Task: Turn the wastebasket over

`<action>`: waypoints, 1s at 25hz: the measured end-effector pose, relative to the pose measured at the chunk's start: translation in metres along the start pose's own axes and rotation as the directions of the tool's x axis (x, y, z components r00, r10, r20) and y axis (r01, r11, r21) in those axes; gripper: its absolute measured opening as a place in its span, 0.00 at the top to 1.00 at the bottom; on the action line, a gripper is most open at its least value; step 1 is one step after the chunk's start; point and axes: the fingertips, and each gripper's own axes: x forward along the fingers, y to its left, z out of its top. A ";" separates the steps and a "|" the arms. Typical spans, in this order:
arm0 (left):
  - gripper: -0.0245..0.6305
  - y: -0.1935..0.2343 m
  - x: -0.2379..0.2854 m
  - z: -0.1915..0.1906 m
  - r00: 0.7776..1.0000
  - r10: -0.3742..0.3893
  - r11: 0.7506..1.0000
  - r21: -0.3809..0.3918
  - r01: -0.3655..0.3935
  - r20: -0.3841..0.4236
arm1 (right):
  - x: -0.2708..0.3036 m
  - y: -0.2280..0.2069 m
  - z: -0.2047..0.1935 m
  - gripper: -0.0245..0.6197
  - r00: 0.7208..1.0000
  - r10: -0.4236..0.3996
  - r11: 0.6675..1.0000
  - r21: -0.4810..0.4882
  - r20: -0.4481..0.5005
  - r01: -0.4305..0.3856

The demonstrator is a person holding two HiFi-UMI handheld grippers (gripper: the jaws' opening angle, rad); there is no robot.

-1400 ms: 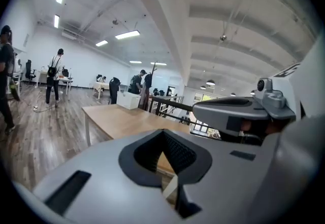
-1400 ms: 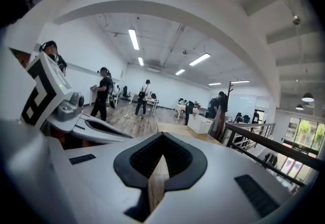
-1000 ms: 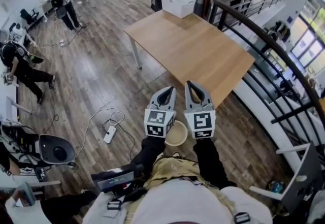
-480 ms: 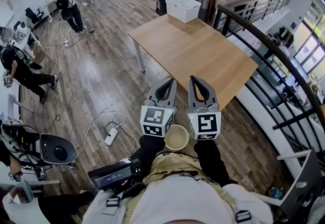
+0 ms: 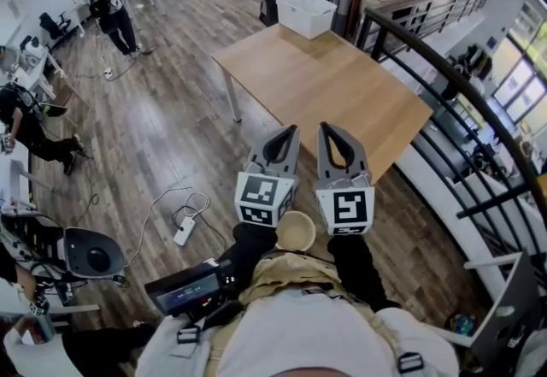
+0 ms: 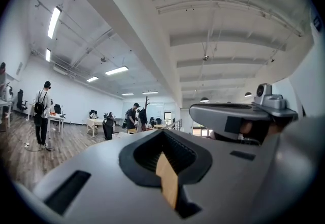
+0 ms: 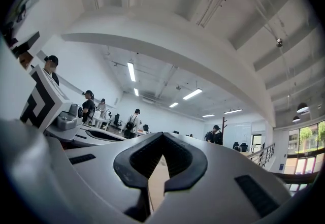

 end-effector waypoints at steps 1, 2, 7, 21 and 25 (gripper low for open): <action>0.96 0.000 0.002 0.001 1.000 -0.001 1.000 0.005 0.001 0.003 | 0.001 -0.001 0.001 0.93 1.000 0.001 1.000 -0.002 0.000 -0.001; 0.96 0.001 0.003 0.002 1.000 -0.001 1.000 0.011 0.001 0.005 | 0.003 -0.002 0.001 0.93 1.000 0.002 1.000 0.000 0.000 -0.002; 0.96 0.006 0.007 0.002 1.000 0.012 1.000 0.022 -0.012 0.006 | 0.007 -0.004 0.001 0.93 1.000 0.004 1.000 0.004 0.000 -0.004; 0.96 0.021 -0.008 0.022 0.991 0.087 0.996 0.017 -0.089 0.097 | 0.004 -0.003 0.004 0.93 1.000 -0.006 1.000 0.011 0.013 0.006; 0.96 0.021 -0.009 0.018 0.993 0.083 0.996 0.013 -0.085 0.083 | 0.003 -0.002 0.006 0.93 1.000 -0.007 1.000 0.010 0.021 0.007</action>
